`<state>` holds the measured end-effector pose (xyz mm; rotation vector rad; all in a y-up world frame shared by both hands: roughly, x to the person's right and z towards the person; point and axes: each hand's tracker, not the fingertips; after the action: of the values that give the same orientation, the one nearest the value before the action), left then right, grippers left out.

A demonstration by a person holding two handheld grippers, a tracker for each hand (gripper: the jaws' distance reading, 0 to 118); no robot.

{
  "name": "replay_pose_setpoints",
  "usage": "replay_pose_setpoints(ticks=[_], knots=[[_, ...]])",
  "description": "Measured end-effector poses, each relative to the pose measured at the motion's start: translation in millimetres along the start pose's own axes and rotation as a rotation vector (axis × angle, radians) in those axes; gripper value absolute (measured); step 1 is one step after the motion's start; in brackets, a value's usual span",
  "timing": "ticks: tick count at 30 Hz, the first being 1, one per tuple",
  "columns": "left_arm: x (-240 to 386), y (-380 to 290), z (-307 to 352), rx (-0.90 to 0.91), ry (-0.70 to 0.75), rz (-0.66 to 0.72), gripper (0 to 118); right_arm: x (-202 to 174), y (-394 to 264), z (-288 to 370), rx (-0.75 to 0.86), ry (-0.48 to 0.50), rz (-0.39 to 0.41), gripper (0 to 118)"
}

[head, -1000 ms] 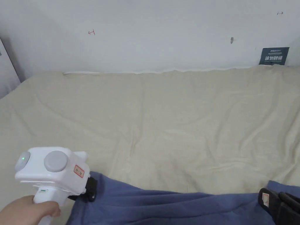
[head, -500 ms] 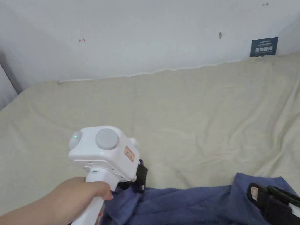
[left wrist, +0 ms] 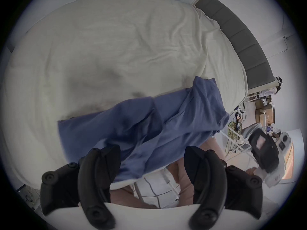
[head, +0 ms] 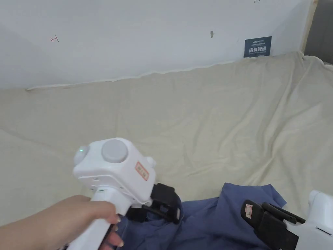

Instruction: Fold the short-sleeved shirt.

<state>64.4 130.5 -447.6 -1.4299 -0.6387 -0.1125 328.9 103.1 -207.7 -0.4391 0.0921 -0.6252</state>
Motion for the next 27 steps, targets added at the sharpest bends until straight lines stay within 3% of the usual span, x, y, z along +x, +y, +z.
replay_pose_setpoints(ticks=[5, 8, 9, 10, 11, 12, 23, 27], knots=[[-48, -21, 41, 0.087, 0.019, 0.166, 84, -2, 2, -2, 0.011, -0.003, 0.033, 0], [-66, -26, 48, 0.116, 0.067, 0.18, 81, -3, 1, -4, -0.002, 0.006, 0.038, 0], [-69, -27, 46, 0.13, 0.101, 0.185, 72, -3, 0, -5, -0.008, 0.01, 0.036, 0], [-71, -28, 44, 0.145, 0.144, 0.181, 51, -3, 0, -5, -0.012, 0.013, 0.035, 0], [-67, -27, 39, 0.16, 0.17, 0.179, 14, -3, -1, -5, -0.016, 0.015, 0.034, 0], [-68, -25, 34, 0.169, 0.188, 0.19, 0, -3, -2, -6, -0.018, 0.016, 0.034, 0], [-21, 2, -60, 0.014, 0.128, 0.124, 0, -6, 1, 2, -0.015, -0.035, 0.038, 0], [12, -5, -73, 0.001, 0.142, 0.057, 0, -18, 6, 7, 0.004, -0.027, 0.146, 1]])
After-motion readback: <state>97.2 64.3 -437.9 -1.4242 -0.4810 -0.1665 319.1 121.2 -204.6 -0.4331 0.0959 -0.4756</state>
